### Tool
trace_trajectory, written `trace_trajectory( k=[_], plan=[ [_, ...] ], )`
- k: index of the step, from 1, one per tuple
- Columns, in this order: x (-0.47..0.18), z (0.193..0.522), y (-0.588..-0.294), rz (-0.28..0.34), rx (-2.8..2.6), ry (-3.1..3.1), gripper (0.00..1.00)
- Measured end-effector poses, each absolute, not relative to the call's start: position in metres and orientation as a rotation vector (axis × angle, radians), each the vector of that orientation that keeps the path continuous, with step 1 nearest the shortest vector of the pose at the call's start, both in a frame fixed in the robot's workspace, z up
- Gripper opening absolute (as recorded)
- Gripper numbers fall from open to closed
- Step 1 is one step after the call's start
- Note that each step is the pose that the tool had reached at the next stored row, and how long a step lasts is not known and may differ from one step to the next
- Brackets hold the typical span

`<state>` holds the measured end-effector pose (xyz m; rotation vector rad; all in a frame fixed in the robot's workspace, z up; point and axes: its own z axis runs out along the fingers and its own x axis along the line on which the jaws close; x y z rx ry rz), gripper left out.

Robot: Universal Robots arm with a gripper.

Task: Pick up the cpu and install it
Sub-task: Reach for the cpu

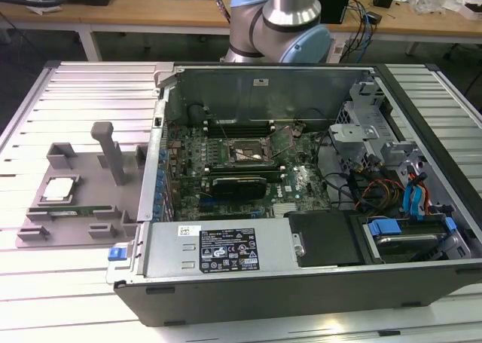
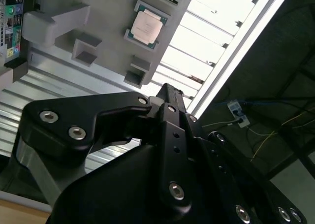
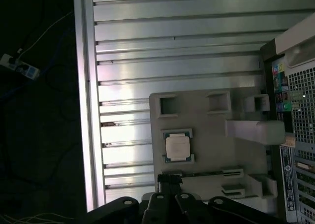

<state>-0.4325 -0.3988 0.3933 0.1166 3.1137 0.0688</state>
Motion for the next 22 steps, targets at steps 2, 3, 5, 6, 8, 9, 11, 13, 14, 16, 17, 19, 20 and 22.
trace_trajectory(
  k=[2, 3, 5, 6, 8, 9, 11, 13, 14, 16, 17, 19, 20, 22],
  plan=[
    [-0.439, 0.393, -0.399, 0.069, 0.117, 3.114, 0.11],
    [-0.442, 0.393, -0.399, 0.069, 0.117, 3.114, 0.11],
    [-0.446, 0.393, -0.399, 0.069, 0.117, 3.114, 0.11],
    [-0.446, 0.393, -0.399, 0.069, 0.116, 3.114, 0.11],
    [-0.447, 0.393, -0.399, 0.069, 0.117, 3.114, 0.11],
    [-0.447, 0.393, -0.399, 0.069, 0.117, 3.114, 0.11],
    [-0.444, 0.393, -0.399, 0.069, 0.116, 3.114, 0.11],
    [-0.437, 0.393, -0.399, 0.069, 0.116, 3.114, 0.11],
    [-0.433, 0.393, -0.399, 0.068, 0.116, 3.114, 0.11],
    [-0.417, 0.393, -0.399, 0.063, 0.116, 3.116, 0.11],
    [-0.412, 0.392, -0.399, 0.061, 0.116, 3.117, 0.11],
    [-0.404, 0.392, -0.399, 0.056, 0.116, 3.118, 0.11],
    [-0.403, 0.392, -0.399, 0.055, 0.116, 3.118, 0.11],
    [-0.403, 0.392, -0.399, 0.055, 0.116, 3.118, 0.11]
  ],
)
